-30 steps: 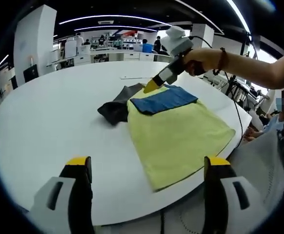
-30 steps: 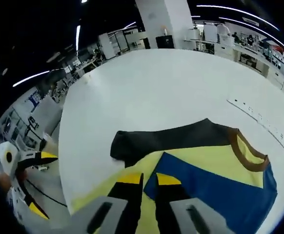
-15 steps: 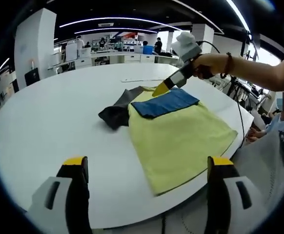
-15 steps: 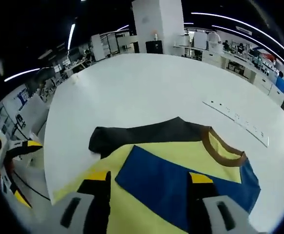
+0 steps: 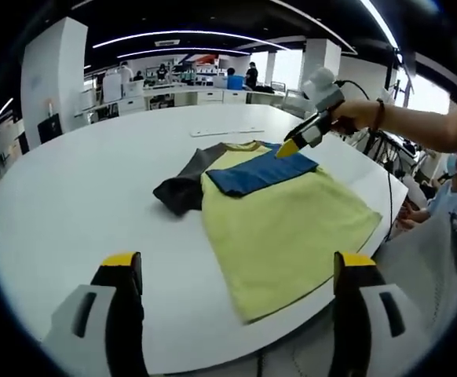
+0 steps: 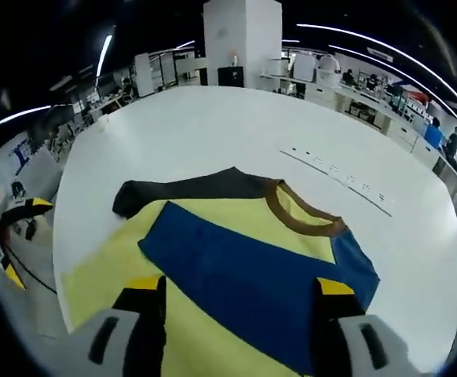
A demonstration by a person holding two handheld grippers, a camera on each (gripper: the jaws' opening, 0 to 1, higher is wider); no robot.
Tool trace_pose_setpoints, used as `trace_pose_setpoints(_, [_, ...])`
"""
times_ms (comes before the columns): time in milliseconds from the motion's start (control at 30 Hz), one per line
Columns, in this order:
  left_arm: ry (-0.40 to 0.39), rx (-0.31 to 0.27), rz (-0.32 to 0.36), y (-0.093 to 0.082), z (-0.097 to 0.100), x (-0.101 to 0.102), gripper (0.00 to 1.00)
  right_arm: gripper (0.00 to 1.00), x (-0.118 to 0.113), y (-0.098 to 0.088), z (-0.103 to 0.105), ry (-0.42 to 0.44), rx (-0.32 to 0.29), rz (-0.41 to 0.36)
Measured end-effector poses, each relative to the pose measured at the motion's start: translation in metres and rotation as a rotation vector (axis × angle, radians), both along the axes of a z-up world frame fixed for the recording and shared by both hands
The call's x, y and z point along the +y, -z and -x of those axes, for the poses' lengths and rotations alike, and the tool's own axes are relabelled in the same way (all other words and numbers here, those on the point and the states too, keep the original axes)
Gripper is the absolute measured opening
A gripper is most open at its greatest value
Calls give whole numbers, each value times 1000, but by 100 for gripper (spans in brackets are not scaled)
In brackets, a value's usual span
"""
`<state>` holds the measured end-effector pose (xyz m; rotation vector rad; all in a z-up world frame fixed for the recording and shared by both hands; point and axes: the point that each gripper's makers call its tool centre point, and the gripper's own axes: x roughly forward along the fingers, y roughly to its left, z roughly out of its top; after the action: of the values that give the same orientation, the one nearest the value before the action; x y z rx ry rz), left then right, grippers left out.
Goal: Fold the garment on the visible template until the final outline fits inside the template.
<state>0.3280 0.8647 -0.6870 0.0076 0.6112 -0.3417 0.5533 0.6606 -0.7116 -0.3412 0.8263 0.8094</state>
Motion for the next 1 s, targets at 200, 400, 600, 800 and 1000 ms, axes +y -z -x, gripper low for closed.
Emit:
trace_pose_setpoints(200, [-2,-3,4,-3,-5,-6,99,68,-35,-2,-4,48,-14,-33])
trace_pose_setpoints(400, [-4,-19,14,-9,-10,-11,99,61,-71,8,-2,89,-10,-23])
trace_pose_setpoints(600, [3,-22,16,-12,-12,-15,99,56,-101,23,5,103,10,8])
trace_pose_setpoints(800, [17,-15,13,-11,-11,-19,99,39,-123,36,6,148,9,38])
trace_pose_setpoints(1000, [27,-8,12,-10,-9,-21,98,30,-130,48,14,151,37,67])
